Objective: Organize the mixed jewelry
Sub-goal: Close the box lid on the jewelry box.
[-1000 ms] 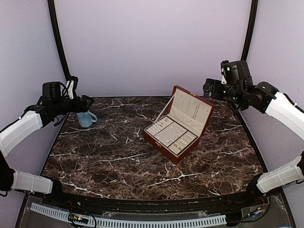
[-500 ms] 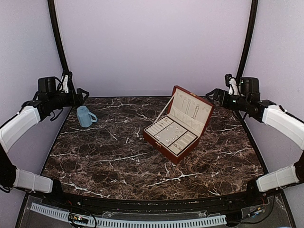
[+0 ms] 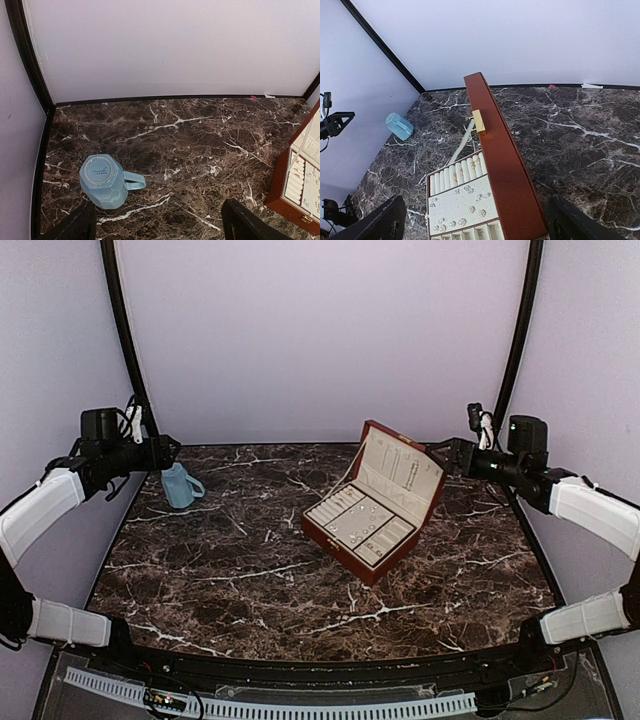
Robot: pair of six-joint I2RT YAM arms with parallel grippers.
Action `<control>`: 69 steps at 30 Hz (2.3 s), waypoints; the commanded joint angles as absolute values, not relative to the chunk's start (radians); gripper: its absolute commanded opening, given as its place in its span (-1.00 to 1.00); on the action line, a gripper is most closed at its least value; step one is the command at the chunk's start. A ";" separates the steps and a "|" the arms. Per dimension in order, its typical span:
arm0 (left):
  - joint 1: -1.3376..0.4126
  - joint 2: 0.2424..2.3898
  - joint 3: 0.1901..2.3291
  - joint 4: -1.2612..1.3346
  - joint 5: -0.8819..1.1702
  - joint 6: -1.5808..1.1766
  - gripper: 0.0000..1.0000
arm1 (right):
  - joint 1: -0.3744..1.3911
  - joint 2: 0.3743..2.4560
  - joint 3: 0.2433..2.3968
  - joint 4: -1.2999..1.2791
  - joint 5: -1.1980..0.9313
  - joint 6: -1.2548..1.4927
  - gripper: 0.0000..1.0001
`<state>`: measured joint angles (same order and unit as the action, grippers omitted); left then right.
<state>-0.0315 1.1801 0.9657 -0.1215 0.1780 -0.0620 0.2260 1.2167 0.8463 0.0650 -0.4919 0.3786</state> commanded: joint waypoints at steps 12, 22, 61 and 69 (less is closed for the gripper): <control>-0.029 1.149 0.950 -0.127 0.138 -0.043 0.79 | 0.222 1.157 0.827 0.057 -0.458 0.356 0.97; -0.028 1.151 0.948 -0.126 0.136 -0.044 0.79 | 0.222 1.241 0.823 0.093 -0.406 0.412 0.97; -0.028 1.155 0.941 -0.119 0.130 -0.044 0.78 | 0.453 1.307 0.860 -0.039 -0.474 0.420 0.80; -0.029 1.156 0.937 -0.117 0.129 -0.045 0.78 | 0.659 1.381 0.952 -0.053 -0.146 0.455 0.46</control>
